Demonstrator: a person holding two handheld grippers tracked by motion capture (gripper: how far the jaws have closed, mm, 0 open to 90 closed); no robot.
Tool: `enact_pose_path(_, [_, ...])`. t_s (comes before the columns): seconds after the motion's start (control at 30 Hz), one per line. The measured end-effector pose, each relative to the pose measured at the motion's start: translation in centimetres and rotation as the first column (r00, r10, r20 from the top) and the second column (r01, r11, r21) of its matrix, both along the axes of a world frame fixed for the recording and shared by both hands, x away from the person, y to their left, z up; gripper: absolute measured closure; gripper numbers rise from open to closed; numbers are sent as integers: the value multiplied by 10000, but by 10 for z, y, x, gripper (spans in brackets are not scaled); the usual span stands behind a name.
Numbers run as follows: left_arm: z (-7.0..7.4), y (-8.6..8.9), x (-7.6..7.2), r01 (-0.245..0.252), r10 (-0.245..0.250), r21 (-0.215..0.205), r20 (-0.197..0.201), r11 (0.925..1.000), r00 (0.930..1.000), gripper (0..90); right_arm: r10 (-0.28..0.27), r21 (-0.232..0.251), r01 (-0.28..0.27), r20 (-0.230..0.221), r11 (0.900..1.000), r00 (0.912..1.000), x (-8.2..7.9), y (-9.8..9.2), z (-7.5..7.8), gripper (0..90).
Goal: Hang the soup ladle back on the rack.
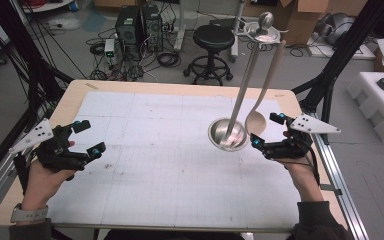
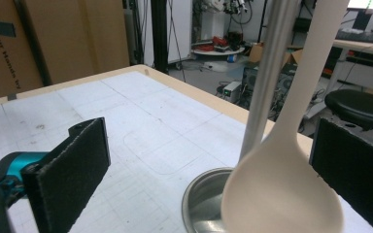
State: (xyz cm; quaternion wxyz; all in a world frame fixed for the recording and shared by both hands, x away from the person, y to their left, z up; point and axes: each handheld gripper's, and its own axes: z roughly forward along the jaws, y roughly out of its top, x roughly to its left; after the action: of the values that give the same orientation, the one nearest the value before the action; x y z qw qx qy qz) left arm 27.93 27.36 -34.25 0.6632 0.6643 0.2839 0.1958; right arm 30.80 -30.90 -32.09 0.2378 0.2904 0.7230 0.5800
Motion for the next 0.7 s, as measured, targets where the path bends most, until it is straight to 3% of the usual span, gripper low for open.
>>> enact_pose_path(0.2, [1, -2, 0, 105, -104, -23, 59, 9999, 9999, 18, 190, 483, -193, 55, 9986, 9998, -8, 4, -5, 0])
enact_pose_path(0.57, [-2, -3, 1, 140, -140, 168, -9, 9998, 9999, 18, 2, 765, -7, 62, 9971, 10000, -14, -5, -14, 1])
enact_pose_path(0.7, [-3, -6, 2, 192, -191, 246, -55, 9995, 9998, 18, -9, 401, 14, -137, 9992, 9999, -14, -10, -18, 1])
